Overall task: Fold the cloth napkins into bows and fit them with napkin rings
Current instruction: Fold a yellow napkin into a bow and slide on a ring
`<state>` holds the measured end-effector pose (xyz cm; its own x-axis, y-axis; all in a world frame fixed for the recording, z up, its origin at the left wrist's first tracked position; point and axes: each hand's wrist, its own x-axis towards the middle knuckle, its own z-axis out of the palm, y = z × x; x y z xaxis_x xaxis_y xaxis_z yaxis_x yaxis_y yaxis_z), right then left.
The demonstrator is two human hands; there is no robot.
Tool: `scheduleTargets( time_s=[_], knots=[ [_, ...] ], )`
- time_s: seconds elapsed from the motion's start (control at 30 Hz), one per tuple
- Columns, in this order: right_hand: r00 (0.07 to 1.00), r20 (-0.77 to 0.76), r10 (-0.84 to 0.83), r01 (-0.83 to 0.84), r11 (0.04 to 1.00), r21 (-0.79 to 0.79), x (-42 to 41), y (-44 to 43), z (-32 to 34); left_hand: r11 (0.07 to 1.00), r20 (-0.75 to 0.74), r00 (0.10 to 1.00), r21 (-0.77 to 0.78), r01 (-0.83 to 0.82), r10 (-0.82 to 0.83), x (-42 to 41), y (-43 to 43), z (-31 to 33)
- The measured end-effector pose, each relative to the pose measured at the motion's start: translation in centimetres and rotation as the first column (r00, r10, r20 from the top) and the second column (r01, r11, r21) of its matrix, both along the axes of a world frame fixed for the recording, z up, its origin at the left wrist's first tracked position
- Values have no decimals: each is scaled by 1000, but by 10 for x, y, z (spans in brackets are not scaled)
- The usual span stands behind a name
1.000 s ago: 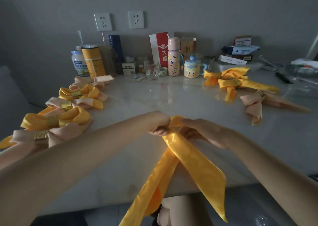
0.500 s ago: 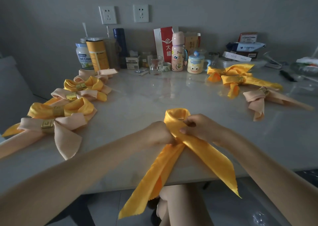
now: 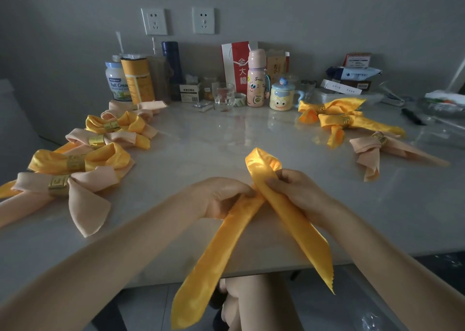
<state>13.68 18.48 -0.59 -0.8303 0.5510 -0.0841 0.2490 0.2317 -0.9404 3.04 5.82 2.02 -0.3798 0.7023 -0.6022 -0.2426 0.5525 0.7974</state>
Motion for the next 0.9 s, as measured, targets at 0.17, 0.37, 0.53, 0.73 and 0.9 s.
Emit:
scheduleTargets(
  time_s=[0.17,0.37,0.53,0.73,0.9],
  knots=[
    [998,-63,-22,15,994,-106,4,4,2,996,-25,997,51,76,-75,-1,-3,-3],
    [982,-17,189,-188,980,68,0,-4,22,965,-177,984,254,70,-25,4,14,-12],
    [978,126,168,-198,938,286,2,8,33,914,-48,997,400,70,-55,2,24,-14],
    [996,93,11,-53,886,460,2,21,38,866,80,978,483,130,-191,-7,37,0],
    [1000,26,14,-24,899,438,-3,59,48,791,-56,949,539,289,-309,-24,74,13]
  ],
)
